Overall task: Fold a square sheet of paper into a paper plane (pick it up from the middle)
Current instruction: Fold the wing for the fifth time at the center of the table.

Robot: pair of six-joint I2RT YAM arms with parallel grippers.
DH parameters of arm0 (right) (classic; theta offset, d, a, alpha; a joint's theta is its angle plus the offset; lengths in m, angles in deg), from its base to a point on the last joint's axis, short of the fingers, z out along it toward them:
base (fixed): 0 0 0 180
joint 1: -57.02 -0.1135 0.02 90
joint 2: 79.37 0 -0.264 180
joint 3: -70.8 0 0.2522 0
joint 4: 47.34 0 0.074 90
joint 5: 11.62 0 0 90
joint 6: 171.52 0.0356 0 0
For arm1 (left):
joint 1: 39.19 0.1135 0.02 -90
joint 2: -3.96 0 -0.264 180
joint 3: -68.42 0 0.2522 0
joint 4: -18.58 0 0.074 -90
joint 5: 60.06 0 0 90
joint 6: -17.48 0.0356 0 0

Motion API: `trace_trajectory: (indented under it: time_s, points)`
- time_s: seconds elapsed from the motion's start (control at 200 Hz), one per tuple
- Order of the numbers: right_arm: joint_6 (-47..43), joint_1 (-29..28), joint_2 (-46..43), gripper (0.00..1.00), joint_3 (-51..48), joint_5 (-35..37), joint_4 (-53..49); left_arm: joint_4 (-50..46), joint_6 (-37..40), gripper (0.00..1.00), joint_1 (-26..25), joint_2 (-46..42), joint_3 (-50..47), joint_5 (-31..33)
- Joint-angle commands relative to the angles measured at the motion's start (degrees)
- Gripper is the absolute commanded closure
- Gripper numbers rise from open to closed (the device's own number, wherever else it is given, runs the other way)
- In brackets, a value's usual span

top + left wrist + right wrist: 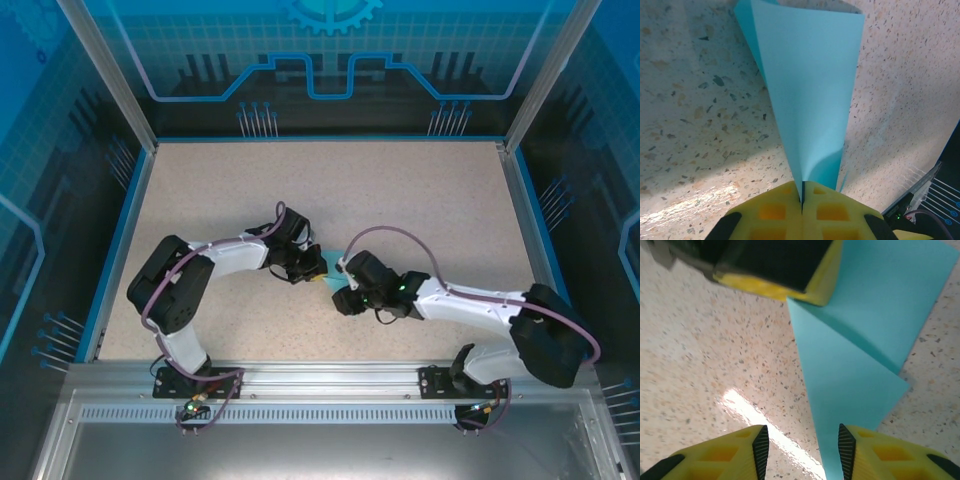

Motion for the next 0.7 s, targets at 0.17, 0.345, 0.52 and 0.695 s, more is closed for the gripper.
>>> trace_trajectory:
  time_s: [0.17, 0.345, 0.52, 0.695]
  points:
    - [-4.72, -5.95, 9.66, 0.54, 7.73, 15.65, -5.82, -2.2, 1.21, 1.0, 0.46, 1.11, 1.66, -1.88]
    - [-4.93, -7.14, 12.99, 0.53, 9.42, 17.55, -6.61, -2.54, 1.52, 1.0, 0.51, 1.32, 1.9, -2.29]
    - [-4.83, -8.12, 15.22, 0.56, 10.21, 19.84, -6.88, -2.62, 1.55, 1.0, 0.6, 1.37, 1.75, -2.48]
    - [-4.39, -8.5, 15.35, 0.69, 10.17, 20.87, -6.6, -2.83, 1.61, 1.0, 0.64, 1.16, 1.57, -2.39]
